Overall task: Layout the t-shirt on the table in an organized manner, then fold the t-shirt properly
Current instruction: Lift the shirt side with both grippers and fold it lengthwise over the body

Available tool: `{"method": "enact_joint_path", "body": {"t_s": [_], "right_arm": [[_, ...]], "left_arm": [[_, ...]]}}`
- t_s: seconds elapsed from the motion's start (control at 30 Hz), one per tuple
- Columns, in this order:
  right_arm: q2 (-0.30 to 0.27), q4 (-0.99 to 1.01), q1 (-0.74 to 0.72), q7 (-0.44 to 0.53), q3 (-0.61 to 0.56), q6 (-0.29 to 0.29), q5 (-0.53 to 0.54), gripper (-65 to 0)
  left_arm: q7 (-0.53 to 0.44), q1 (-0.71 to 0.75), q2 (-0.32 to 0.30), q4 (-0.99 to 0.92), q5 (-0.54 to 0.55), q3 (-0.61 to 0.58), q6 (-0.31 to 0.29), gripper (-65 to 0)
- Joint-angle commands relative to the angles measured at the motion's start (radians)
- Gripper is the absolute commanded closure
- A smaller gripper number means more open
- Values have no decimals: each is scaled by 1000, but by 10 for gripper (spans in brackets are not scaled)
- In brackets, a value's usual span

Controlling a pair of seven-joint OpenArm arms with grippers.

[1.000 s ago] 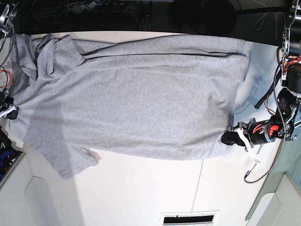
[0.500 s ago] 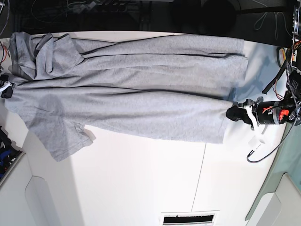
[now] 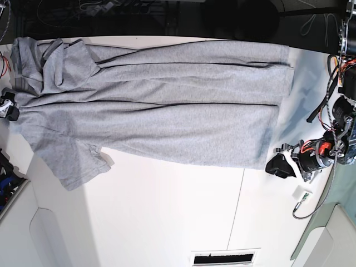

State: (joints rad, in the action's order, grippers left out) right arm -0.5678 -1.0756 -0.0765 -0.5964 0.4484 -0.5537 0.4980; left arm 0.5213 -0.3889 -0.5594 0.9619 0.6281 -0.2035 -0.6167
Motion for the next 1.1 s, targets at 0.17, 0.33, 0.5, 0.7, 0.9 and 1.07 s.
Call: {"method": "enact_joint_path", "body": {"t_s": [0.17,0.33,0.5,0.7,0.9,1.07], "right_arm": [[-28,-16,-17,20,8,0,16,-269],[-28,-16,-17,19,8,0,16,-269],[-28,-16,-18,20,8,0,47,-269],[-28,-16,-44,20,9,1,79,-269],[-27,-16,-130,19,9,19,63,-269],[-27,-15,-207,34,8,114,-39,-269]], "left_arm": [[-126,-101,61,-238,-92,6,36,-286],[-143,-169,80,-347,-98,6,68,-286],[-102,-168,89,-348,-98,6,51,-286],[-82,-160,115,-349,-101,6,37,-286],[-79,-125,136,-349,-106,6,25,-286],[-83,-108,135,-349,-140,6,25,-286]]}}
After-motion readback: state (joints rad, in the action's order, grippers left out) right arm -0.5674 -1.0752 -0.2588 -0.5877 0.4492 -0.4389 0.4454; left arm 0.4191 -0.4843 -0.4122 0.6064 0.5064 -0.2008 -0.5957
